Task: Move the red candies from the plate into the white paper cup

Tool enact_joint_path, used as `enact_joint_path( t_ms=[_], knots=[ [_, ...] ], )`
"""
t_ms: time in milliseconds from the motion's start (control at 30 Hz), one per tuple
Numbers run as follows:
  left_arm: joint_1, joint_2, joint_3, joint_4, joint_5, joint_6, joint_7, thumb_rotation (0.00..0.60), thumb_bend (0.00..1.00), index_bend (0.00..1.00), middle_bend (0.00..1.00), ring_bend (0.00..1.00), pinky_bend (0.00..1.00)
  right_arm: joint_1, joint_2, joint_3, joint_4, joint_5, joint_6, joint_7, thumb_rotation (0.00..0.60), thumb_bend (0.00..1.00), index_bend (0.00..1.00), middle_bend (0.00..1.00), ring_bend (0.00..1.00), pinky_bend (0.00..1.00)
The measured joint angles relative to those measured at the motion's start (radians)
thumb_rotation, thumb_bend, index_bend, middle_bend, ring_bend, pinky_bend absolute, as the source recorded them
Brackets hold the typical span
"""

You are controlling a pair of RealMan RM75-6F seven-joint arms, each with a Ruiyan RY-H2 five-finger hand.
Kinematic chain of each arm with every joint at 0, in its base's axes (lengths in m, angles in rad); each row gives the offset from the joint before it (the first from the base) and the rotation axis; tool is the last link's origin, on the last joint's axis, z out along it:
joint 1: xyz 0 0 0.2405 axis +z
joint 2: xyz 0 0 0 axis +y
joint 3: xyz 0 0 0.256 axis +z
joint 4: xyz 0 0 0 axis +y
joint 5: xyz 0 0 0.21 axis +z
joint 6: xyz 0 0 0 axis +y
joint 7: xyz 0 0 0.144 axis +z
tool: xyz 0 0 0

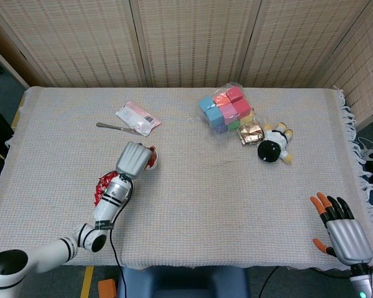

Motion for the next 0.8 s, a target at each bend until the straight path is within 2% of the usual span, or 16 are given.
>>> enact_joint_path(
  t_ms=[333,667,800],
  knots=[
    [-0.033,-0.047,0.019,0.149,0.002,-0.018,-0.069,0.600,0.71,0.67,0.72,0.67,1.00,0.004,-0.004,0.004,-0.002,0.013,-0.006,-0.010,0.600,0.11,0.00,0.00,0.00,0.00],
    [-0.044,-0.066,0.043,0.188,0.024,0.000,-0.093,0.600,0.65,0.50,0.71,0.67,1.00,0.001,-0.002,0.003,-0.003,0.009,0.002,-0.006,0.600,0.11,0.00,0.00,0.00,0.00],
    [-0.039,-0.059,0.052,0.187,0.031,0.010,-0.099,0.600,0.57,0.43,0.70,0.67,1.00,0.001,-0.002,0.003,-0.003,0.009,0.003,-0.004,0.600,0.11,0.00,0.00,0.00,0.00]
  ],
)
